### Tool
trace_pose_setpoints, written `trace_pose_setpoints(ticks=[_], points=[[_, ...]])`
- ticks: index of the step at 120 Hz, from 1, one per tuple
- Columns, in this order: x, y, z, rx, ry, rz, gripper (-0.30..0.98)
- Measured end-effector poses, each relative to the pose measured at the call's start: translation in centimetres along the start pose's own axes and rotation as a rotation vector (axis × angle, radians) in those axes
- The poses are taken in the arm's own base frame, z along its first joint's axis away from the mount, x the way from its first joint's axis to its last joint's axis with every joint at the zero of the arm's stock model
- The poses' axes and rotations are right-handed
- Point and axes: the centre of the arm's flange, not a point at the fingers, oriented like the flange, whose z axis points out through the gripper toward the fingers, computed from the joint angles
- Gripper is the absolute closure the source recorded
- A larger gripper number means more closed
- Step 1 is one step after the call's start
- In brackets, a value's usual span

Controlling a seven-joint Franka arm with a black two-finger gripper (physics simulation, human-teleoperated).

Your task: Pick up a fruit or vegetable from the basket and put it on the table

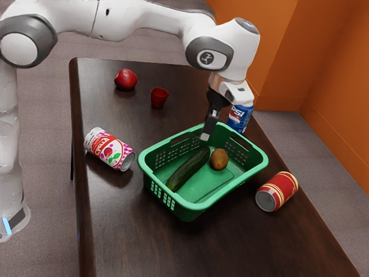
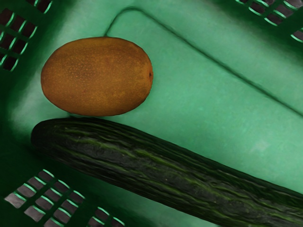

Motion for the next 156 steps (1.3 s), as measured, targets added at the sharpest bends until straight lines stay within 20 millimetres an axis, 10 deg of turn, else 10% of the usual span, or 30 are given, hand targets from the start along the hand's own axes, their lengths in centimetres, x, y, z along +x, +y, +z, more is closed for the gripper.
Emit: trace_pose_setpoints(ticks=[156], points=[[3.6,-2.7,7.4,0.088,0.084,-0.036,0.01]])
